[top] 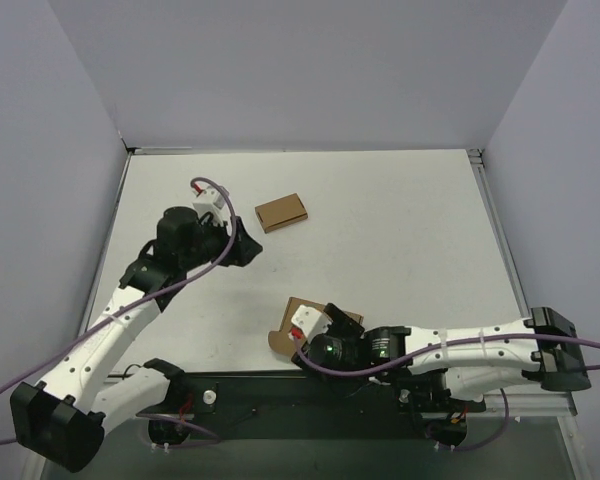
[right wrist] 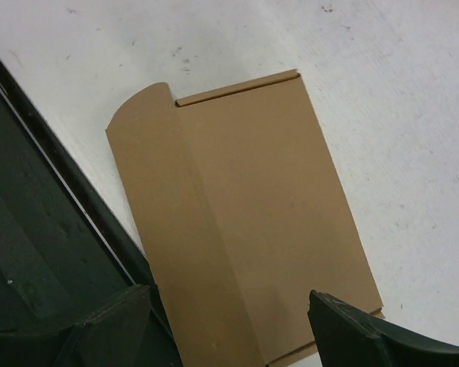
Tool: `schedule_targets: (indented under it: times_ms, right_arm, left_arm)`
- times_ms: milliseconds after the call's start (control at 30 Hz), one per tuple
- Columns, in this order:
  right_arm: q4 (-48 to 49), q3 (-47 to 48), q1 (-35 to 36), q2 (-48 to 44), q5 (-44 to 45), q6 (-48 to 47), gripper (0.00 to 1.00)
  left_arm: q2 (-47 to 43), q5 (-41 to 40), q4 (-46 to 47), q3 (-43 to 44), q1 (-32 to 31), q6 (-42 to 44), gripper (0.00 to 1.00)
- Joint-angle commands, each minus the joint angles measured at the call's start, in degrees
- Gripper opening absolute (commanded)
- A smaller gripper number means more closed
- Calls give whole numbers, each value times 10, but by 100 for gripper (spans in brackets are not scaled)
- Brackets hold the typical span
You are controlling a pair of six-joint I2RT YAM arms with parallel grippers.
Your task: Fold the paper box
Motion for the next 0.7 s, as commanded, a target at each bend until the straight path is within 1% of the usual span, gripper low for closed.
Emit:
schedule_targets:
  times_ms: [0,67,133,300,467,500,600,633,667]
  right_arm:
    - [16,35,41,72,43,-72,87]
    - [21,43,53,112,68,-83,87]
    - [22,57,73,138,93,-94,87]
    - [9,83,101,220,175,-91,87]
    - [-4,101,116,284,228,-94,86]
    - [-10,105,118,294,254,-91,85]
    - [-37,122,125,321,307,-86,79]
    - [-42,123,126,324,314,-86,74]
    - [-41,123,126,324,318,-87,71]
  left_arm:
    - [33,112,-53,71,81,66,73]
    - [40,111,-46,79,102,75,73]
    - [47,110,-30,76,109,79,73]
    - [53,120,25,43,130,72,74]
    - [65,133,31,33,154,74,74]
    - [65,135,35,29,156,71,74]
    - [66,141,40,26,161,67,74]
    - [66,140,41,25,163,67,74]
    - [66,141,42,25,163,67,74]
